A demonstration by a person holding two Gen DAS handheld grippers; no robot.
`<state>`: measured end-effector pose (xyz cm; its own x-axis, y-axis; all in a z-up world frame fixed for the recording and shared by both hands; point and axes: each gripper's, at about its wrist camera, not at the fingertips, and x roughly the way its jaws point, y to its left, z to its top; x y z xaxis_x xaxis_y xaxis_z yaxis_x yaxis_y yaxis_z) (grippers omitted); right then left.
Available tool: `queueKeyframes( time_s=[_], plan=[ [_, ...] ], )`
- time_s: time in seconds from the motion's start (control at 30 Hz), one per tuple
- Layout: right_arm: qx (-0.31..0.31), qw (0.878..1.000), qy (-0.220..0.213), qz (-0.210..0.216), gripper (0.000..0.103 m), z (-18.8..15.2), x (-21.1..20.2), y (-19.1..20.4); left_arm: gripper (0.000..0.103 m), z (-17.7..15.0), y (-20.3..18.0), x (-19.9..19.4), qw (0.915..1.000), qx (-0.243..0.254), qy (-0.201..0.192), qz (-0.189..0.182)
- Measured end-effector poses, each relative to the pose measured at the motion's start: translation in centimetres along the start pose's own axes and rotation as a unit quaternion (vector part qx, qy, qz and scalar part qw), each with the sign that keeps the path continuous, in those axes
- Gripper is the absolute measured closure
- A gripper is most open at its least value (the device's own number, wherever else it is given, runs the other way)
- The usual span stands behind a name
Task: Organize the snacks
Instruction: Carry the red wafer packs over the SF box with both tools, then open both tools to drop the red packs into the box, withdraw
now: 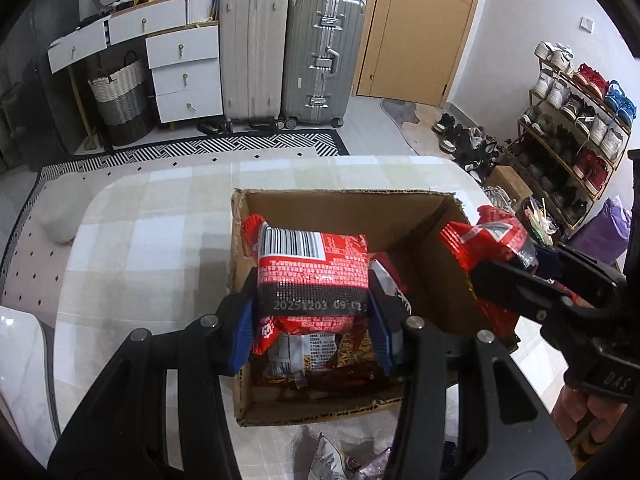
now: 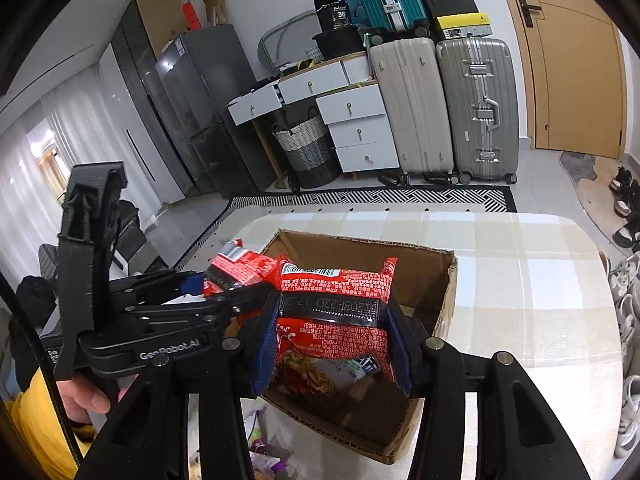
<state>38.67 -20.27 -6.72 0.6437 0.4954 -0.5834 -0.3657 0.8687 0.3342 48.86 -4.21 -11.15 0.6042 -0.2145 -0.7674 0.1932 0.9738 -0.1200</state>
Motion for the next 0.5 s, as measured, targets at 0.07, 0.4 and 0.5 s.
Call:
queueKeyframes(
  time_s=[0.07, 0.4, 0.5],
  plan=[
    [-0.002, 1.000, 0.004, -0.001, 0.055, -0.2, 0.3, 0.0, 0.058, 0.0, 0.1, 1.1, 1.0000, 0.001, 0.004, 0.002],
    [-0.003, 1.000, 0.026, -0.006, 0.055, -1.2, 1.9, 0.4, 0.058, -1.2, -0.1, 2.8, 0.9999, 0.007, 0.012, 0.004],
    [-0.007, 0.999, 0.028, -0.016, 0.055, -1.2, 2.0, 0.5, 0.053, -1.6, -0.5, 2.5, 0.9999, 0.011, 0.010, 0.008]
  ],
)
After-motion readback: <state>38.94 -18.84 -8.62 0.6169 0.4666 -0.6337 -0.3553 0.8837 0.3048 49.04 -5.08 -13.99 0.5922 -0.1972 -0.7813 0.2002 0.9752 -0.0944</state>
